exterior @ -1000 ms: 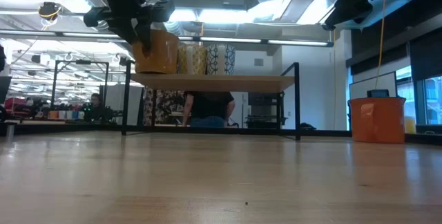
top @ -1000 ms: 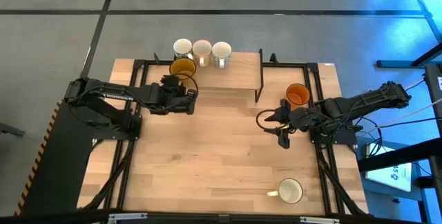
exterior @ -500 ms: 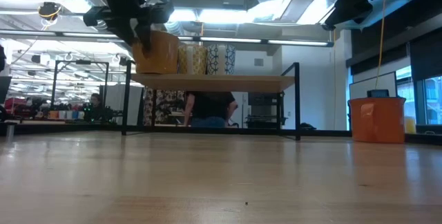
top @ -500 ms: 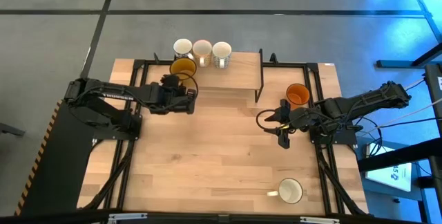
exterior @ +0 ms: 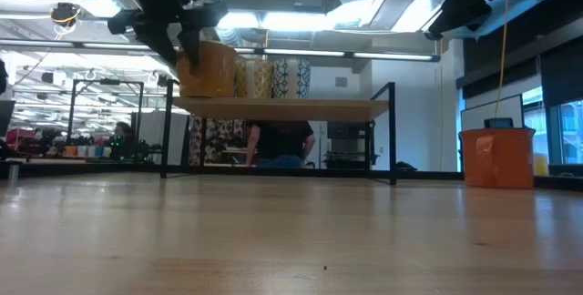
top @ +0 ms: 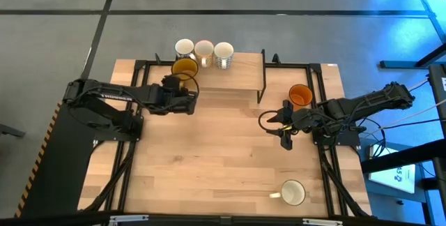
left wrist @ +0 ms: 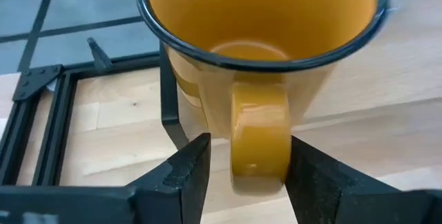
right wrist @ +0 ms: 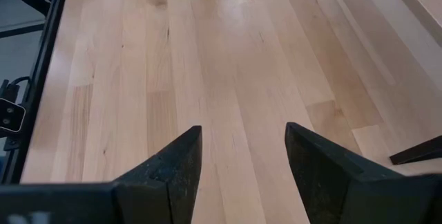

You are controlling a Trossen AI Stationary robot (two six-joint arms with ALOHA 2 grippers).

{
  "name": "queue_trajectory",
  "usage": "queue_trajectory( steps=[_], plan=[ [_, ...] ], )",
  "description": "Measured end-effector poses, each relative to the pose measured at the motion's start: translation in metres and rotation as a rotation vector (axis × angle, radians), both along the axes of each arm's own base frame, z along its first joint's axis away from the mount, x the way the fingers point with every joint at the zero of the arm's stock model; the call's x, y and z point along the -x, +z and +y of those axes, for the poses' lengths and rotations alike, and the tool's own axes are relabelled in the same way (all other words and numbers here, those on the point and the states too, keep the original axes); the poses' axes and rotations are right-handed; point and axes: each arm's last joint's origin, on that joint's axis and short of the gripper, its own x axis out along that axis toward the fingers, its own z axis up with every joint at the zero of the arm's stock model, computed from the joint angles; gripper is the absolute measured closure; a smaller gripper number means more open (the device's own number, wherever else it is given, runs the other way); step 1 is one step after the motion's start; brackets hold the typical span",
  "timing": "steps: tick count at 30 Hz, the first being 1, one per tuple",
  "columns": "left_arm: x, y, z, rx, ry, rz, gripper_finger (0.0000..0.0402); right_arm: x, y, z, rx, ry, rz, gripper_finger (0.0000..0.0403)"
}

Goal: Place coffee mugs
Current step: Put the yellow mug on the shelf

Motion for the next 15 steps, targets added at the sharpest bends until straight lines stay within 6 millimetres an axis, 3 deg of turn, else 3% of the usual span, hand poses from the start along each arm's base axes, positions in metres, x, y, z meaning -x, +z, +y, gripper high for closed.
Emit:
queue_trajectory(
  steps=[15],
  plan=[
    [0.028, 0.030, -0.005, -0.029, -0.115, -0.044, 0.0239, 0.000, 0.000, 0.000, 0.001, 0.000, 0.004, 0.0210]
  ],
)
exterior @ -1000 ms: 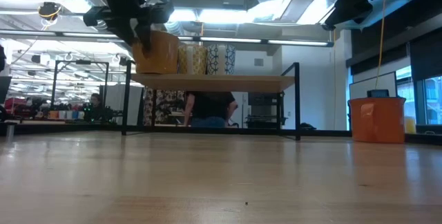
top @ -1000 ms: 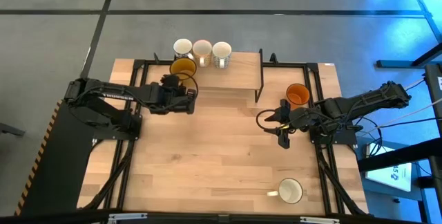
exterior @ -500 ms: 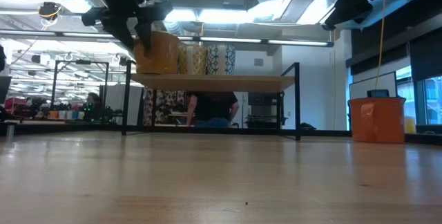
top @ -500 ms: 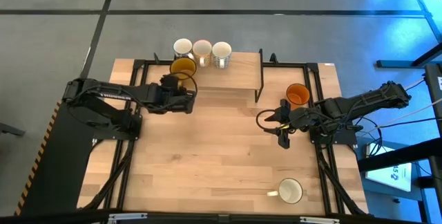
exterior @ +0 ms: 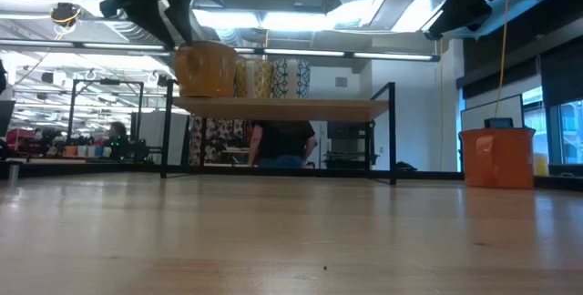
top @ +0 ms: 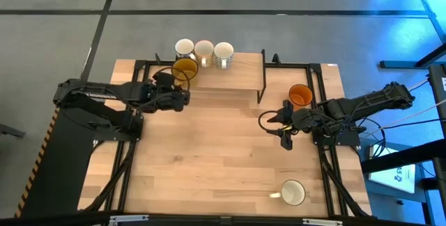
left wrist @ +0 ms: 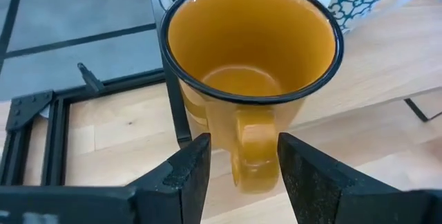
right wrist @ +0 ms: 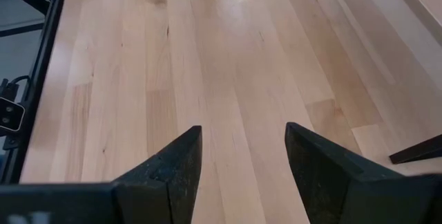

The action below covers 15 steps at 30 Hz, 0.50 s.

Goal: Place coffee mugs
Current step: Put the yellow mug on the shelf

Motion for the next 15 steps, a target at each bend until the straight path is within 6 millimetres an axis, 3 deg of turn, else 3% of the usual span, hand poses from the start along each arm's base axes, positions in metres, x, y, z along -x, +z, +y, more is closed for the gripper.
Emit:
queue_trajectory(
  steps=[15],
  plan=[
    [-0.006, 0.004, 0.012, -0.064, -0.021, 0.027, 0.0239, 0.000, 0.000, 0.000, -0.010, -0.007, -0.002, 0.0210]
  ],
)
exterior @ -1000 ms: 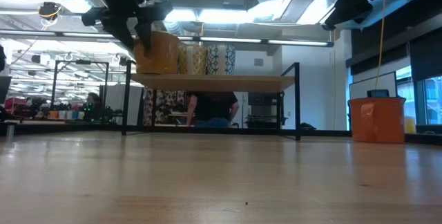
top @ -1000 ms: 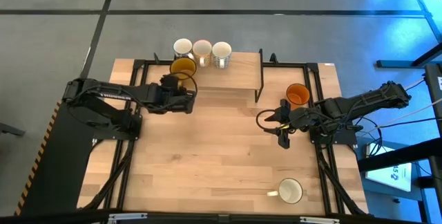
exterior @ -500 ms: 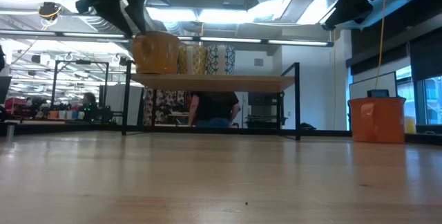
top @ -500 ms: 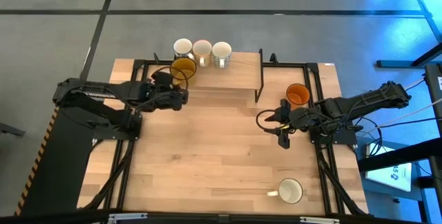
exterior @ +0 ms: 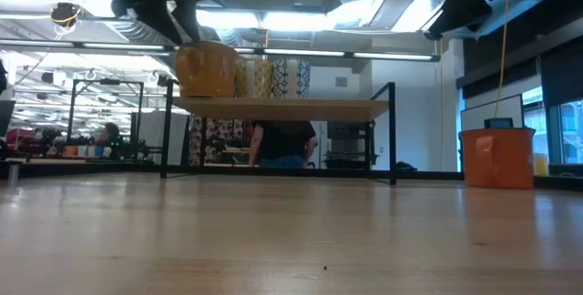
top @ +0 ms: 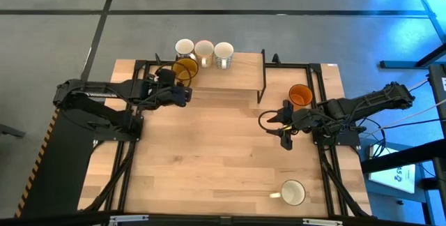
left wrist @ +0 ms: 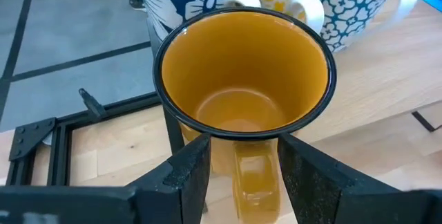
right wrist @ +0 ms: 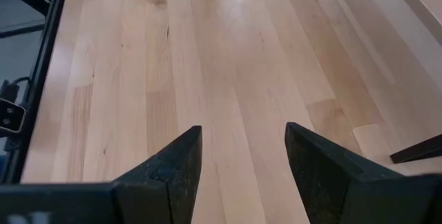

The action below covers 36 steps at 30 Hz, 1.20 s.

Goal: Place coffee mugs
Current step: Put the yellow mug on the shelf, then put the orange mug on the shelf

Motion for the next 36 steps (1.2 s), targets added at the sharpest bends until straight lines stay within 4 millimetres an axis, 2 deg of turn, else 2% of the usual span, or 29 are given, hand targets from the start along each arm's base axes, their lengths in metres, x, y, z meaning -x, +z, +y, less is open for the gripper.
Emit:
queue_trajectory(
  steps=[8, 12, 16, 21, 26, 31, 36],
  plan=[
    [-0.001, 0.001, 0.003, -0.003, 0.002, -0.014, 0.0239, 0.000, 0.000, 0.000, -0.008, -0.007, 0.000, 0.0210],
    [0.001, 0.009, -0.004, 0.020, -0.075, -0.050, 0.0239, 0.000, 0.000, 0.000, -0.009, -0.007, 0.000, 0.0210],
    [0.013, 0.018, -0.012, 0.063, -0.163, -0.086, 0.0239, 0.000, 0.000, 0.000, -0.009, -0.007, 0.001, 0.0210],
    [0.033, 0.034, -0.022, 0.031, -0.310, -0.111, 0.0239, 0.000, 0.001, 0.000, -0.009, -0.007, -0.001, 0.0210],
    [0.050, 0.045, -0.029, 0.048, -0.519, -0.109, 0.0239, -0.001, 0.014, -0.001, -0.025, -0.053, -0.048, 0.0210],
    [0.058, 0.043, -0.036, 0.104, -0.737, -0.034, 0.0239, -0.002, 0.028, -0.007, -0.026, -0.193, -0.097, 0.0210],
    [0.061, 0.022, -0.041, 0.182, -0.876, -0.018, 0.0239, 0.001, 0.035, -0.031, -0.089, -0.363, -0.044, 0.0210]
  ],
)
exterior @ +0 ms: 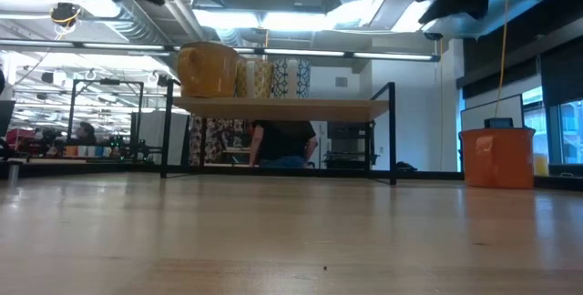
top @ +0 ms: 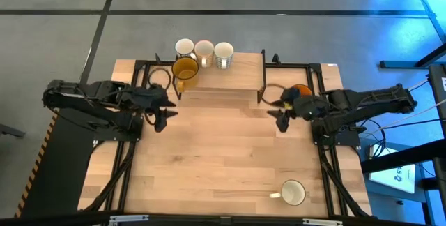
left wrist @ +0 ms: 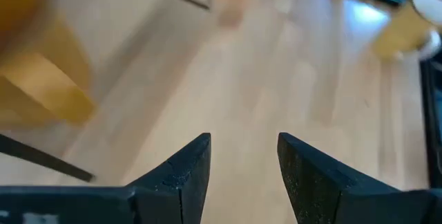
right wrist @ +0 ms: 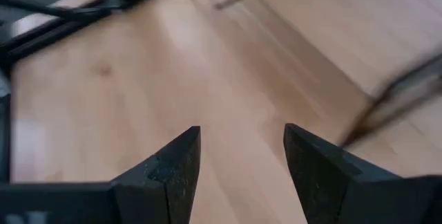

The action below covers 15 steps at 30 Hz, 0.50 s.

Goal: Place coffee mugs
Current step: Put the orange mug on the shelf

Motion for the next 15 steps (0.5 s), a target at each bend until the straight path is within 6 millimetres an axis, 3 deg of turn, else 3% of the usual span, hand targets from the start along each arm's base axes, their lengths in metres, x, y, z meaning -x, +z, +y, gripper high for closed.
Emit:
queue_trajectory(
  steps=[8, 15],
  plan=[
    [0.007, -0.042, -0.004, 0.036, -0.043, 0.038, 0.0239, 0.031, -0.023, -0.042, -0.231, -0.308, 0.371, 0.0210],
    [0.008, -0.056, -0.004, 0.020, -0.041, 0.080, 0.0239, 0.032, -0.037, -0.079, -0.236, -0.492, 0.523, 0.0210]
  ],
)
